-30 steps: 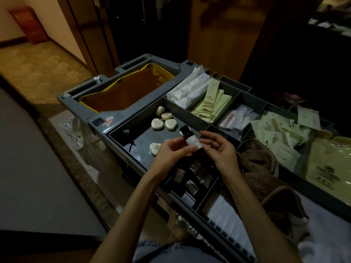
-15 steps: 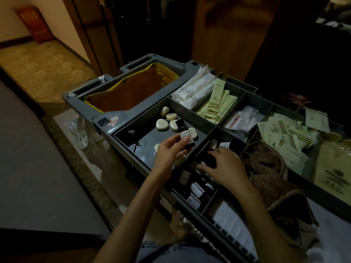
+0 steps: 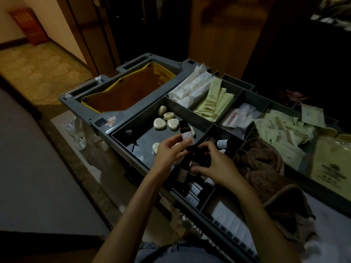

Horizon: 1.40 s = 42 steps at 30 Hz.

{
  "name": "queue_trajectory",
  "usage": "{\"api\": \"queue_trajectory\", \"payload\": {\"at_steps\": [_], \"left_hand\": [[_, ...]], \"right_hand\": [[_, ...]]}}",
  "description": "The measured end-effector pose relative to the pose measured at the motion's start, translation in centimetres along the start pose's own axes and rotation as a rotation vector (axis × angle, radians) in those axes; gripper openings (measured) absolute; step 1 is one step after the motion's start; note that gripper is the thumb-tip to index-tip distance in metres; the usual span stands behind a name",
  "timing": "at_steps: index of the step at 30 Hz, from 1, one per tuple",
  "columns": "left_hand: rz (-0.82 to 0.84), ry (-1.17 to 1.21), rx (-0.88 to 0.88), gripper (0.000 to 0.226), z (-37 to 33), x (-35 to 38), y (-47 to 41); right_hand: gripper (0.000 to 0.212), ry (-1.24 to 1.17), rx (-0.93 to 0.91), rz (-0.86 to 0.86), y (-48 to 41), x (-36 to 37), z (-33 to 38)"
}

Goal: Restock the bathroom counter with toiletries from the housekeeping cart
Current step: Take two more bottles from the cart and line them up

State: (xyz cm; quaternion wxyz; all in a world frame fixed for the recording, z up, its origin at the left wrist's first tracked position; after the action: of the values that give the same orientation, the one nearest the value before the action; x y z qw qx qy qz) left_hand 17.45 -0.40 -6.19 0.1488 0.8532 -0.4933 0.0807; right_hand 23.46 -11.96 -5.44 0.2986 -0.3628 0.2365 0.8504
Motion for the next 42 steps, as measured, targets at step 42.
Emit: {"api": "queue_trajectory", "payload": {"at_steps": [42], "left_hand": [[0.273, -0.072, -0.003, 0.03, -1.0, 8.6, 0.6]], "right_hand": [[0.035, -1.062, 0.03, -0.571, 7.7, -8.0, -4.2]]}}
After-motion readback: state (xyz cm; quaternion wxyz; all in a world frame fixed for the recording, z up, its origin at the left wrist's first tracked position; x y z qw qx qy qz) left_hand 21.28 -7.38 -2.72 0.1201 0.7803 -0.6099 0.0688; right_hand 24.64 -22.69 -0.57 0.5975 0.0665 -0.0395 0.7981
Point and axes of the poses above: each hand's wrist, its own y-axis away from the middle knuckle, its own x-axis out of the palm, z = x × y, the point moved 10 cm from there along -y, towards the middle knuckle
